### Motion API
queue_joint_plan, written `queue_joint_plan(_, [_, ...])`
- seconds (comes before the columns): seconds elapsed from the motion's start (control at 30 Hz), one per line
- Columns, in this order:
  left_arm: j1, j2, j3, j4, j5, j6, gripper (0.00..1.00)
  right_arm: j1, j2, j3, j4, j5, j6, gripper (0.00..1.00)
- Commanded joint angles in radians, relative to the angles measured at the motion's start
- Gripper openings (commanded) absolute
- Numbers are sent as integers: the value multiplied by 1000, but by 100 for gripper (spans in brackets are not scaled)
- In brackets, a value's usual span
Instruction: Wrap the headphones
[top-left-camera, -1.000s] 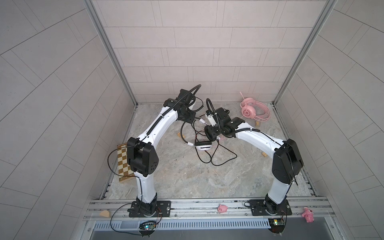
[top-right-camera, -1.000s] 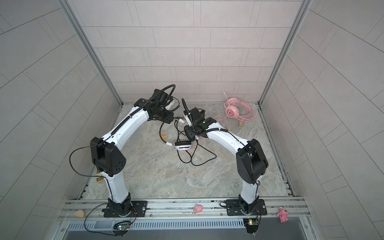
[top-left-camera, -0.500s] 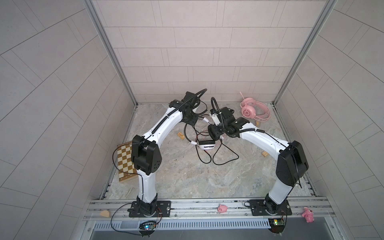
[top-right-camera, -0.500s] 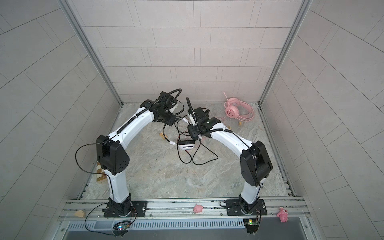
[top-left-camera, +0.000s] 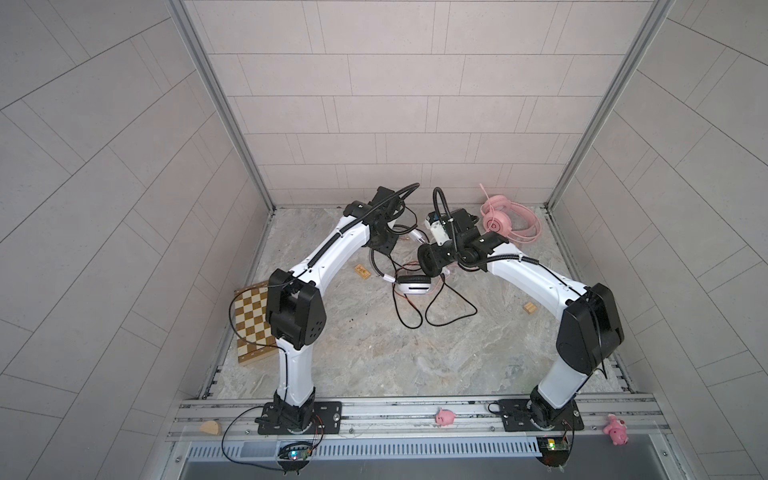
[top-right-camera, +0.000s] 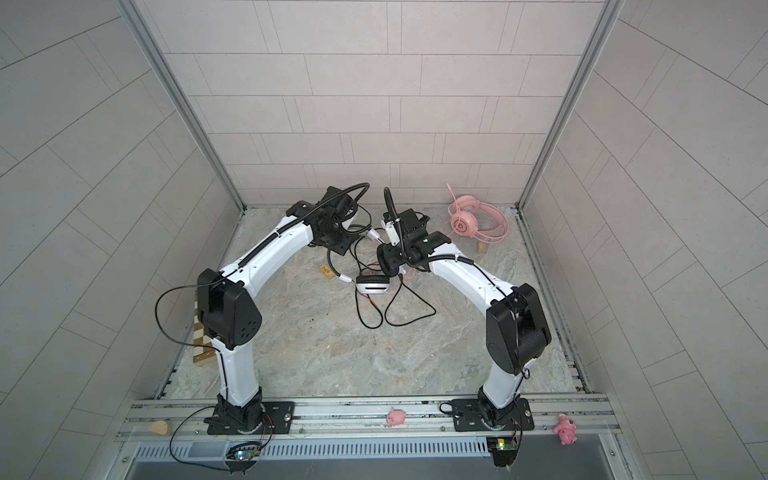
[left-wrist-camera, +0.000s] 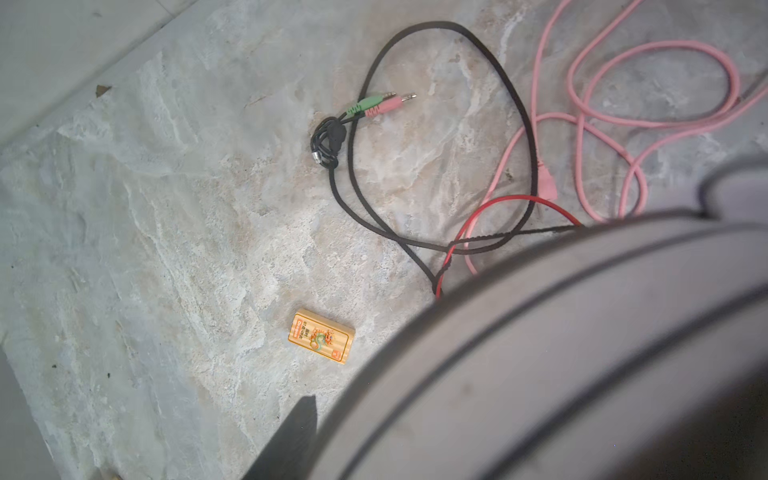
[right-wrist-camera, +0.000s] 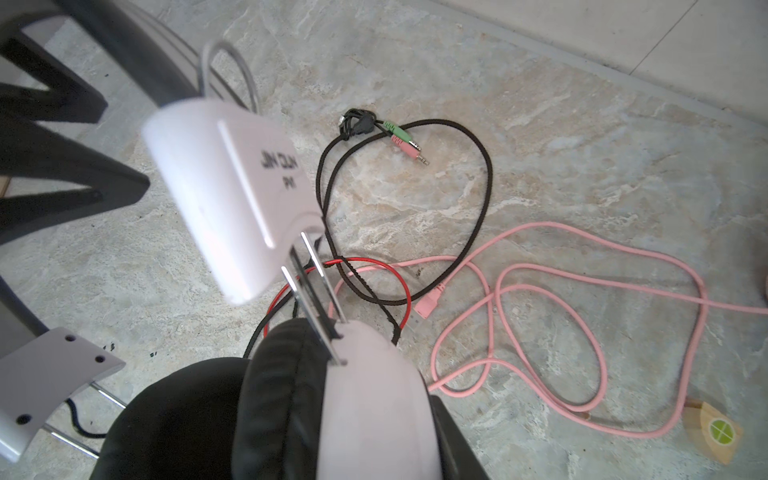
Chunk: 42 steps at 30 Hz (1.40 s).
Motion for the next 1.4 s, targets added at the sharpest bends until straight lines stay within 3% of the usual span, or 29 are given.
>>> queue_joint_plan(0.0, [-4, 9, 19, -12, -45, -7, 33, 7, -36, 23, 22, -28, -7, 20])
queue_joint_plan(0.07, [-4, 9, 20, -13, -58, -13, 17, 8, -40, 21, 23, -33, -10, 21])
queue_joint_plan(0.17, [-3, 6, 21, -14, -73, -27, 1, 9, -49, 10, 39, -28, -4, 29])
queue_joint_plan(0.4, [30, -16, 21, -14, -85, -58, 0, -4, -107, -35, 90, -35, 31, 59])
queue_joint_plan(0.67, [171, -63, 21, 13, 102, -126, 0, -105, -267, -183, 208, -40, 88, 77])
queue_joint_plan(0.8, [269, -121, -18, 87, 280, -163, 0, -193, -272, -236, 241, -102, 126, 78])
queue_joint_plan(0.97, [312, -209, -122, 223, 363, -183, 0, -275, -222, -307, 338, -162, 180, 77])
queue_joint_plan(1.17, [316, -274, -165, 283, 427, -125, 0, -268, -30, -311, 478, -301, 212, 76])
queue_joint_plan(1.37, [317, -288, -176, 305, 507, -103, 0, -202, 66, -348, 709, -426, 212, 75])
